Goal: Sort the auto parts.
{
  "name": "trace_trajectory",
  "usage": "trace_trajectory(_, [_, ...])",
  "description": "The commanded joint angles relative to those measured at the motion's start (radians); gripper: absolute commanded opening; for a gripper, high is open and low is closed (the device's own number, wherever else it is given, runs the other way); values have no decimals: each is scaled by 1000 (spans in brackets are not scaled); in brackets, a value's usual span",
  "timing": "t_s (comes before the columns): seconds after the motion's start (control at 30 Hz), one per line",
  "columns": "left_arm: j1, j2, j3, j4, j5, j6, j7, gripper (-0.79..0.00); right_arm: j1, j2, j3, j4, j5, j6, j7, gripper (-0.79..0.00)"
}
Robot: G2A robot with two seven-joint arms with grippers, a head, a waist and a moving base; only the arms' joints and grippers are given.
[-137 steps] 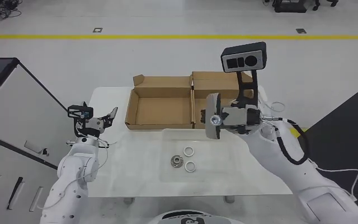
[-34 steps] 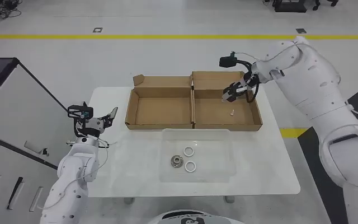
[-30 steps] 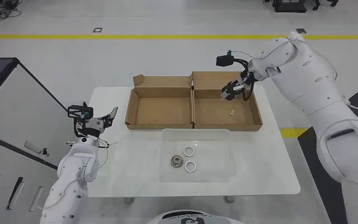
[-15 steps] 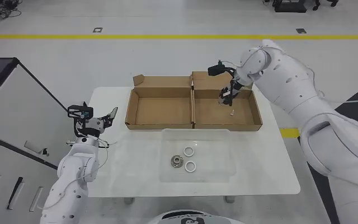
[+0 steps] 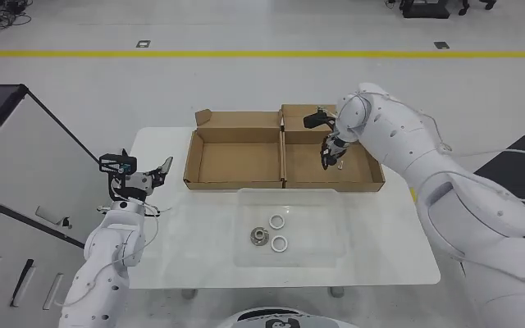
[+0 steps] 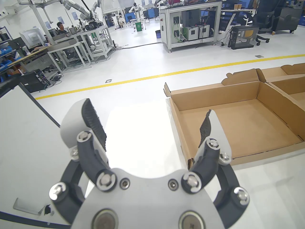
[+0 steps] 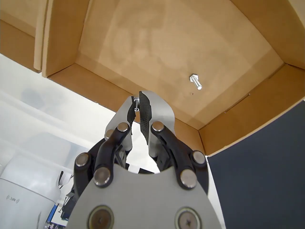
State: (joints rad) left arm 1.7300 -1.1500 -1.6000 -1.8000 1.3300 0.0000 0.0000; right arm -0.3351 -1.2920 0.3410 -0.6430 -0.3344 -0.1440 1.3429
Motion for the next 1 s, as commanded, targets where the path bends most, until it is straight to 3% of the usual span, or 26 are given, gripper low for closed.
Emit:
trace_trajectory(0.0, [0, 0, 0, 0, 0, 0, 0, 0, -5, -9, -4, 24, -13, 6, -25, -785])
trace_trajectory(0.97, [0, 0, 0, 0, 0, 0, 0, 0, -46, -118, -16, 264, -113, -77, -199, -785])
